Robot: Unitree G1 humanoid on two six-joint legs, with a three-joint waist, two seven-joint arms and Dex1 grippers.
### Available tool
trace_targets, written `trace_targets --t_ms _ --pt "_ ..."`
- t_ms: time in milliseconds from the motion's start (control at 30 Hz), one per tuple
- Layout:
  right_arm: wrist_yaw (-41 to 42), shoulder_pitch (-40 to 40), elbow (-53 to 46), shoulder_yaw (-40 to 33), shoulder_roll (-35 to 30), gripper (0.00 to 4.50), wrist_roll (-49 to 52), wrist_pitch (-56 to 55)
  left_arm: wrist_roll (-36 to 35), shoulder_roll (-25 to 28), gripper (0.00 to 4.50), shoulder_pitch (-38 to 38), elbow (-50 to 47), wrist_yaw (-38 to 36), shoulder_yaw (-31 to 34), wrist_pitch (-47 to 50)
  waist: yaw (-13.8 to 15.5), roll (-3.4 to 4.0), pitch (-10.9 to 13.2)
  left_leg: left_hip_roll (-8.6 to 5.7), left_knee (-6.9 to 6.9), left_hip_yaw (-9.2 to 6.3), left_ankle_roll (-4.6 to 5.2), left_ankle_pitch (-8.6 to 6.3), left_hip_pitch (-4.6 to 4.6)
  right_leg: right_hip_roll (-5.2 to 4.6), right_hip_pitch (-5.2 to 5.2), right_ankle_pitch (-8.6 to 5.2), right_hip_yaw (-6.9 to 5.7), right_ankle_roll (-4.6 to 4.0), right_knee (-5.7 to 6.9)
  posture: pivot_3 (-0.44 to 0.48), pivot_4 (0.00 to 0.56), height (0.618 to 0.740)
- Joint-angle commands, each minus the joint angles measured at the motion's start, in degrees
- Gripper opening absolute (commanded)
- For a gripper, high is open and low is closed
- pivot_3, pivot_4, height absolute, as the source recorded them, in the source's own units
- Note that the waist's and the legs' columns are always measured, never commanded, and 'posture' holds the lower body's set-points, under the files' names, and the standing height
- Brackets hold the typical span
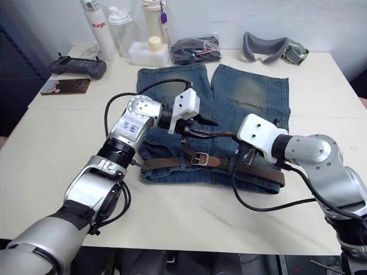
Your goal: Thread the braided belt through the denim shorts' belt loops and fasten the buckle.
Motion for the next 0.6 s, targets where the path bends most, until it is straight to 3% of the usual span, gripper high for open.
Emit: trace_targets --t_ms 33,233,333,400,533,567,600 --pt "0.0 -0.9 -2.6 -1.4 0.1 0.0 0.2 0.5 0.7 -1.0 1.86 -1.2 -0.7 -0.2 -1.1 -1.7 0.0 0.0 0.0 0.0 -0.01 0.0 0.0 0.0 0.0 0.0 -0.03 0.0 0.01 0.0 0.02 0.0 0.15 0.627" --pt "0.0 -0.3 -3.3 -2.0 -0.2 0.0 0.3 1.5 1.9 -1.3 1.86 -1.5 0.7 0.1 -2.0 -3.5 -0.1 0.0 0.0 -0.01 0.0 0.0 0.0 0.0 0.0 0.01 -0.06 0.0 0.01 0.0 0.09 0.0 0.15 0.627" --pt "0.0 -0.1 -3.4 -2.2 -0.4 0.0 0.2 1.8 1.4 -1.3 1.02 -2.0 1.3 -0.6 -1.7 -2.7 -0.1 0.0 0.0 -0.01 0.0 0.01 -0.01 0.01 0.0 0.01 -0.06 0.0 0.01 0.0 0.11 0.0 0.15 0.627" --pt "0.0 -0.1 -3.4 -2.2 -0.4 0.0 0.1 1.9 1.5 -1.2 0.15 -2.3 1.8 -0.6 -1.7 -3.1 -0.1 0.0 0.0 -0.02 0.01 0.01 -0.01 0.01 0.0 0.01 -0.07 0.0 0.01 0.0 0.13 0.0 0.15 0.627" --pt "-0.2 0.1 -3.6 -3.8 0.3 0.0 2.0 4.1 1.6 -1.0 0.05 -3.4 3.0 0.3 -1.1 -3.5 -0.1 0.0 0.0 -0.04 0.02 0.01 -0.01 0.01 0.0 0.02 -0.07 0.0 0.01 0.0 0.15 0.0 0.15 0.627" --pt "0.2 0.4 -3.9 -4.1 0.2 0.72 2.6 4.6 1.7 -0.7 0.0 -3.6 3.3 0.6 -1.0 -3.7 -0.1 0.0 0.0 -0.04 0.03 0.01 0.0 0.01 0.0 0.01 -0.07 0.0 0.01 0.0 0.18 0.0 0.15 0.627" --pt "0.5 1.0 -4.7 -4.8 0.1 1.07 3.4 5.1 1.8 -0.3 0.0 -3.8 3.6 0.6 -0.9 -3.9 0.0 0.0 0.0 -0.04 0.04 0.01 0.0 0.01 0.0 0.01 -0.07 0.0 0.01 0.0 0.18 0.0 0.15 0.627"
